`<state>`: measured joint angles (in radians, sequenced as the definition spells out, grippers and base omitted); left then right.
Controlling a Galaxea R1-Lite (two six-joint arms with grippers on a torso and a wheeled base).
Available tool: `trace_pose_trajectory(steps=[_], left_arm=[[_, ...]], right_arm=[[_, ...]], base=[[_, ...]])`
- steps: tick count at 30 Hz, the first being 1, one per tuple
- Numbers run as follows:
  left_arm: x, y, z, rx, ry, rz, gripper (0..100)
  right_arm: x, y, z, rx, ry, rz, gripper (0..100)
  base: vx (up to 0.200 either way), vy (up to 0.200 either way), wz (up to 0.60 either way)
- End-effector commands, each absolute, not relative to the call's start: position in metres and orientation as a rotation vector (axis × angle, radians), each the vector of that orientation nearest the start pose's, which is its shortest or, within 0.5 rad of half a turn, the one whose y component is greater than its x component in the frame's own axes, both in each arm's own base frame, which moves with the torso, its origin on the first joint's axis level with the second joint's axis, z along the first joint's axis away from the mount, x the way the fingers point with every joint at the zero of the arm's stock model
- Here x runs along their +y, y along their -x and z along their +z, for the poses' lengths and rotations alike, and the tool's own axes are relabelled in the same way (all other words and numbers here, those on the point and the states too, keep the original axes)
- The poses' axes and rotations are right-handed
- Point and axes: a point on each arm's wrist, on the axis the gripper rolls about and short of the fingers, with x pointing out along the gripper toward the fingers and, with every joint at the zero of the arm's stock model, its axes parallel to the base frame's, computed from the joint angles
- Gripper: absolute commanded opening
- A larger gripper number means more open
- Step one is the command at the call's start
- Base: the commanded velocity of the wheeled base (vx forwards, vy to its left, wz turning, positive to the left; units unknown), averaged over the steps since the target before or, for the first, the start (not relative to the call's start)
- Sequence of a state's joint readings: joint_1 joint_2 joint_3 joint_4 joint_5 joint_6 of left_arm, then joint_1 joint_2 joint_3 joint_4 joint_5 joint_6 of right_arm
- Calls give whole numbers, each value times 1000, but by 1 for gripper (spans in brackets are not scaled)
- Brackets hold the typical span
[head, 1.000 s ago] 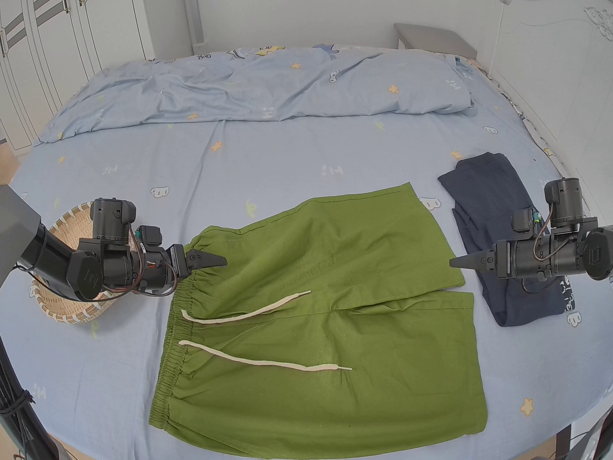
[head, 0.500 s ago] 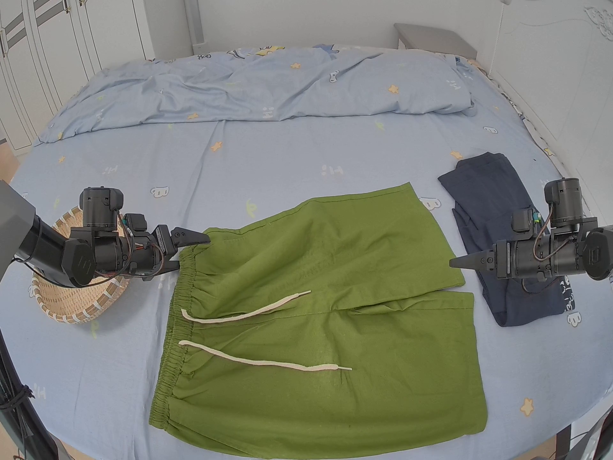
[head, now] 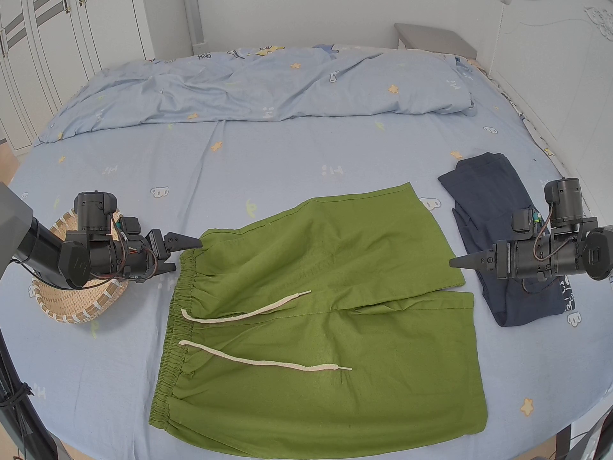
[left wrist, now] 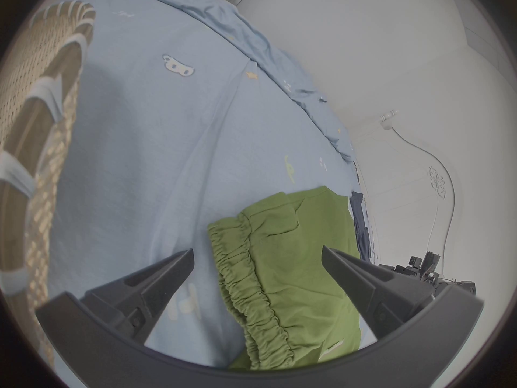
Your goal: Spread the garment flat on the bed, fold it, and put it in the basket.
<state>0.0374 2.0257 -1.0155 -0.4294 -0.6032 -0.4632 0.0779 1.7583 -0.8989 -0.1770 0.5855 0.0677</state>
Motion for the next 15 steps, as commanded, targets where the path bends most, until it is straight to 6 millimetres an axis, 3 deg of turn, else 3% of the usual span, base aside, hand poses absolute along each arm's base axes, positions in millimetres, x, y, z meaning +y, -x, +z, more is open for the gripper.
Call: trace_pose_trajectory(steps=[1,15], left_arm=[[-3,-378,91,716,629,-416,100],[-9,-391,77,714,627,-429,100]], right_arm=[[37,-302,149,695,-237,617,100],[37,-304,147,689,-237,617,100]], base=[[0,0,0],[0,0,0]])
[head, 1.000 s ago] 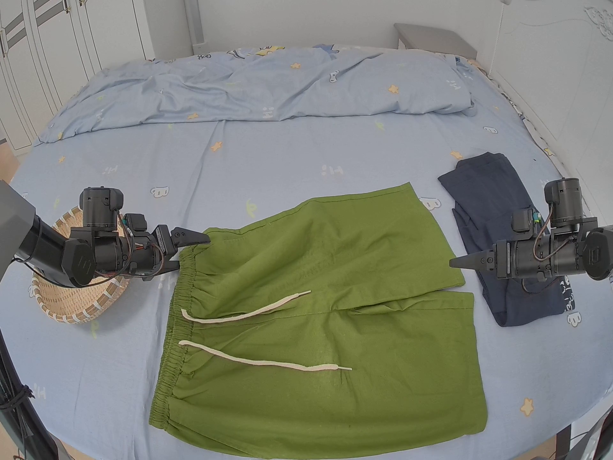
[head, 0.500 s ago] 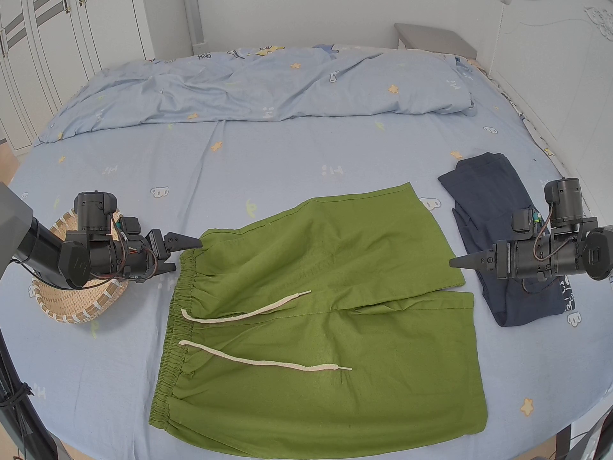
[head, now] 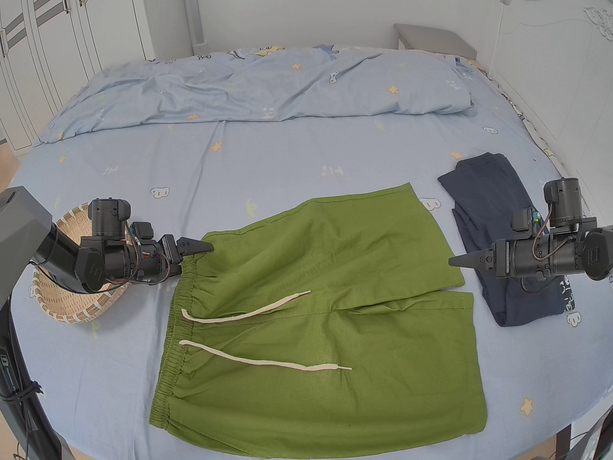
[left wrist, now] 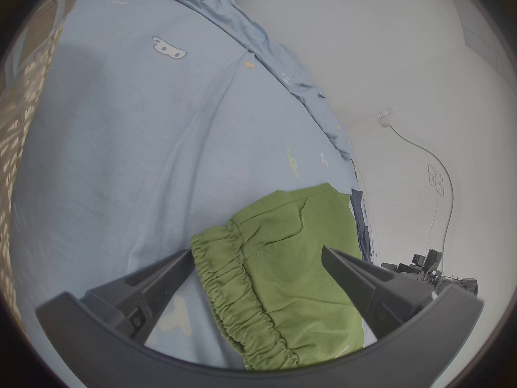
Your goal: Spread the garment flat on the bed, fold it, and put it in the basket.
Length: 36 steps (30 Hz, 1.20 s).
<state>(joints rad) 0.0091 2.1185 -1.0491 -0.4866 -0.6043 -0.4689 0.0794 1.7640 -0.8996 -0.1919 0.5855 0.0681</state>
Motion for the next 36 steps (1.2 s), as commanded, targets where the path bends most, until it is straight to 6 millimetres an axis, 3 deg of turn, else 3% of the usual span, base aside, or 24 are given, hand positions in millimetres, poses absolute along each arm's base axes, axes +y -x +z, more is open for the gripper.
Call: trace_pose_trajectory(steps=[1,4,5,17,23,24,27,31,32,33,36], left_arm=[[-8,-391,76,715,628,-424,100],[-5,-393,77,706,627,-417,100],[-4,-393,78,701,628,-415,0],[-3,-396,83,678,620,-416,0],[-3,-406,118,568,595,-448,0],[-5,-409,129,539,591,-460,0],[-6,-410,135,526,591,-466,0],[-7,-412,150,480,576,-479,0],[-7,-412,153,468,573,-482,0],[-7,-413,154,464,571,-483,0],[-7,-413,156,458,565,-484,0]], right_arm=[[37,-304,146,685,-235,618,100],[37,-305,145,682,-236,616,100],[37,-306,145,681,-237,616,100],[40,-305,144,684,-234,624,100],[36,-319,160,604,-220,609,100],[36,-326,161,587,-214,601,100],[36,-337,164,553,-205,598,100],[42,-370,174,460,-181,611,100],[42,-370,174,460,-181,611,100],[45,-386,171,437,-170,607,100],[48,-408,162,397,-151,571,100]], base=[[0,0,0],[0,0,0],[0,0,0],[0,0,0],[0,0,0],[0,0,0],[0,0,0],[0,0,0],[0,0,0],[0,0,0],[0,0,0]])
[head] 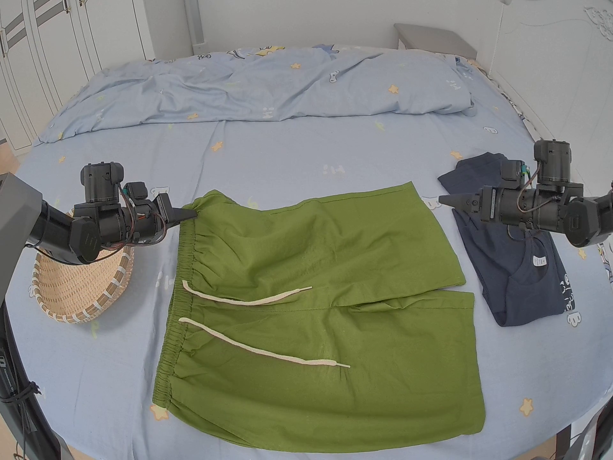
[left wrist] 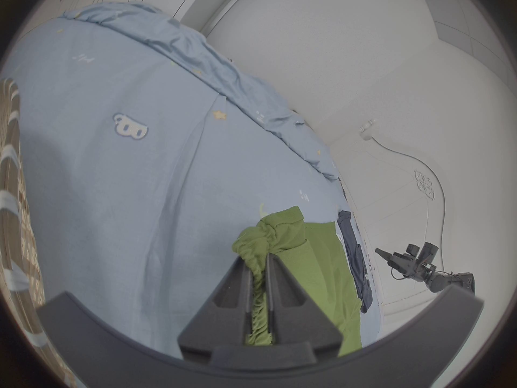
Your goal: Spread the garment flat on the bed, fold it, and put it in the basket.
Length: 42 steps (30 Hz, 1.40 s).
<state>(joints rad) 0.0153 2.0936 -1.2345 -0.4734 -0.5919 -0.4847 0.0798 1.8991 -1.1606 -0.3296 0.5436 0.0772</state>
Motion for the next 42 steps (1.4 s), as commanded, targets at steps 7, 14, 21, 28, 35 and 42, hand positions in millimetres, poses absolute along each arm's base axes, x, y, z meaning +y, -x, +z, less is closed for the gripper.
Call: trace_pose_trajectory(steps=[7,14,21,28,35,42], left_arm=[[1,-413,154,455,569,-466,0],[1,-415,150,460,569,-463,0],[4,-416,150,458,570,-457,0],[4,-416,150,458,570,-454,0],[4,-416,149,457,569,-454,0],[4,-417,149,456,568,-455,0]], right_arm=[[52,-445,150,352,-142,566,100],[55,-468,121,379,-174,564,100],[64,-481,109,378,-183,576,100],[64,-488,109,374,-245,566,100],[66,-492,103,384,-266,565,100],[66,-495,100,389,-268,564,100]], base=[[0,0,0],[0,0,0],[0,0,0],[0,0,0],[0,0,0],[0,0,0]])
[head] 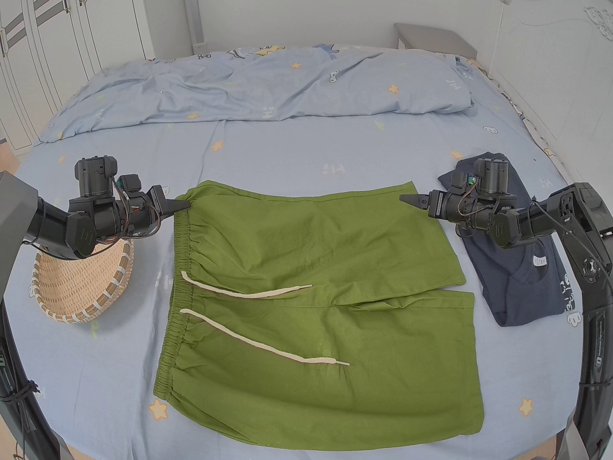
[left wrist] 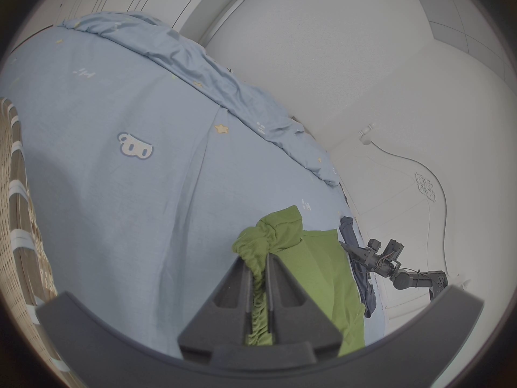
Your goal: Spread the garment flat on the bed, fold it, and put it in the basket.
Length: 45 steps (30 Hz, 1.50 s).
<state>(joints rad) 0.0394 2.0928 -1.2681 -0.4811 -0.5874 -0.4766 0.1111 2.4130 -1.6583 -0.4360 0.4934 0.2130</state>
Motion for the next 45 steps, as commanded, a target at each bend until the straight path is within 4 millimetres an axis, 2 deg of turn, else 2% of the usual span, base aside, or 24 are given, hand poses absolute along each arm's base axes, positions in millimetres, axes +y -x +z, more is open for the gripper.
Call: trace_pose_trajectory(steps=[1,3,4,15,33,37,45], left_arm=[[4,-417,149,457,569,-454,0],[4,-417,149,456,568,-455,0],[4,-418,149,457,569,-454,0],[4,-421,146,460,569,-454,0],[9,-437,142,443,567,-447,0],[15,-441,139,440,570,-434,0],[16,-445,134,446,573,-432,0]], right_arm=[[66,-495,100,389,-268,564,100],[66,-495,100,392,-268,564,100],[66,-495,100,392,-268,564,0],[66,-497,100,386,-284,559,0],[40,-501,113,356,-365,487,0],[39,-502,113,353,-365,474,0],[36,-504,114,342,-364,462,0]], base=[[0,0,0],[0,0,0],[0,0,0],[0,0,0],[0,0,0],[0,0,0],[0,0,0]])
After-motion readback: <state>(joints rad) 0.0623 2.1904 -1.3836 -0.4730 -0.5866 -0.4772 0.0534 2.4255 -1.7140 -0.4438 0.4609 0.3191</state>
